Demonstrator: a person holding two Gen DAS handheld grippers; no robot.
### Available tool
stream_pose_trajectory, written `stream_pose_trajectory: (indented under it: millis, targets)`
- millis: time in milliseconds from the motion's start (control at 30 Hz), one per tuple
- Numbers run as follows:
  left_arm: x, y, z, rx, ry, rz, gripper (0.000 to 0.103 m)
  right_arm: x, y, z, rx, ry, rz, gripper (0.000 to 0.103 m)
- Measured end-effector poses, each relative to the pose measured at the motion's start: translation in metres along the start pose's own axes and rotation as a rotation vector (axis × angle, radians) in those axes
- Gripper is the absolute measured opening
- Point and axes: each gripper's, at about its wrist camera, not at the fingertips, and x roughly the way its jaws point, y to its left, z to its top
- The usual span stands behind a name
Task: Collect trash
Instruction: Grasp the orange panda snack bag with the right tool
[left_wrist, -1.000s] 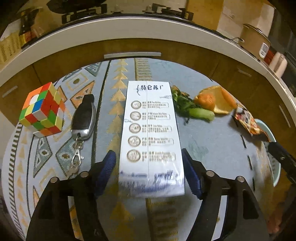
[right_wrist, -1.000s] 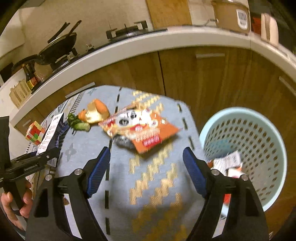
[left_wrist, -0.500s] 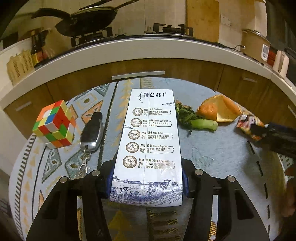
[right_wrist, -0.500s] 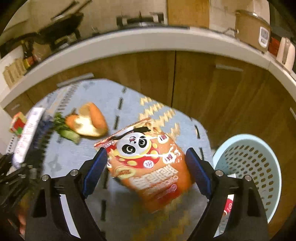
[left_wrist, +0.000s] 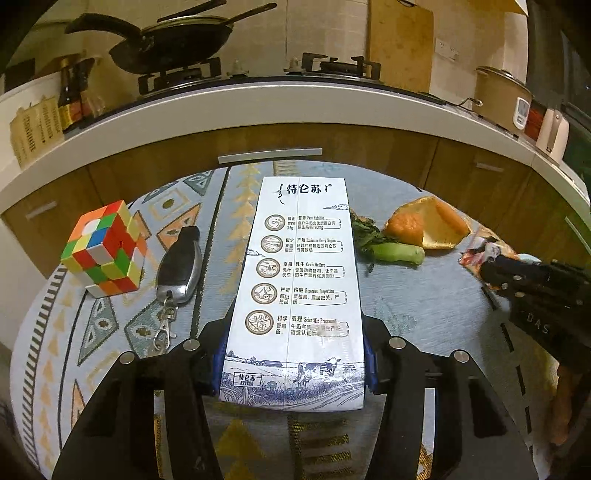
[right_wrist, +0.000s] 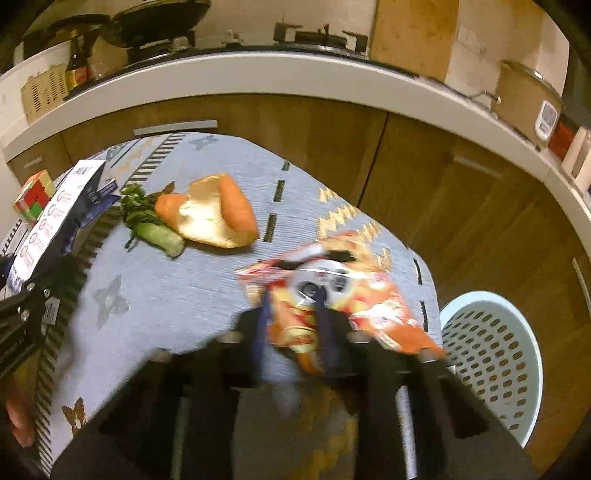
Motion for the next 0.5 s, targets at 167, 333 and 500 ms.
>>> stream_pose_trajectory:
  millis: [167,333,500]
  targets:
    - [-0.001,0.003,0.0,-0.005,-0.004,-0.011,0.051,-0.02,-0.023,-0.007,0.106,-0.05,0.115,0.013]
    - [-0.001,0.003,0.0,-0.005,-0.004,-0.011,0.051,-0.042,-0.024,-0.013,0.083,-0.093,0.066,0.08]
    - [-0.001,0.004,0.0,-0.012,-0.001,-0.013,0.051,-0.015,-0.014,-0.008,0.018,0.027,0.055,0.08]
